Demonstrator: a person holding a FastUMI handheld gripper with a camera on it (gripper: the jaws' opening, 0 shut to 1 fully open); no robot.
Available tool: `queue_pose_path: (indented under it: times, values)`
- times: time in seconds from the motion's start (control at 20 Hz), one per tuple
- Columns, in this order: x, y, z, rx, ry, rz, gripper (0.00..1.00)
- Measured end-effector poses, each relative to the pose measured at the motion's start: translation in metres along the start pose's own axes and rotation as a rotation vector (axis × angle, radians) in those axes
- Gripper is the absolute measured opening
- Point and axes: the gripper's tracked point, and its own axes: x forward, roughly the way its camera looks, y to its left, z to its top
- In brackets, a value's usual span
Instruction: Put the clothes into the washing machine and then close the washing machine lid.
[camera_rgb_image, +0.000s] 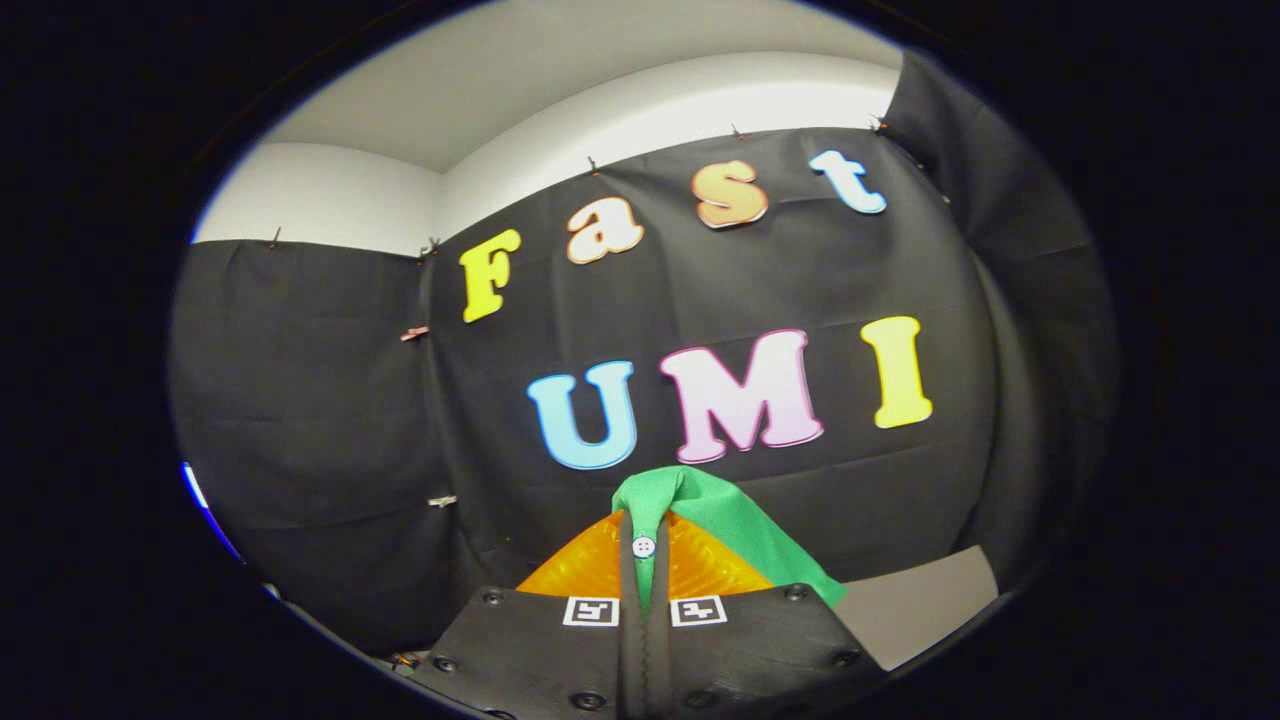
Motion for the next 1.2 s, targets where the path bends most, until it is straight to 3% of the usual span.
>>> queue_pose_path:
  times: [0.3, 0.55, 1.0, 1.2]
  values:
    - [0.047, 0.083, -0.046, -0.002, 0.056, 0.194, 0.04]
    - [0.088, 0.107, -0.114, 0.004, 0.176, 0.268, 0.04]
    - [0.154, 0.092, -0.268, -0.02, 0.462, 0.294, 0.04]
    - [0.169, 0.081, -0.324, -0.032, 0.578, 0.268, 0.05]
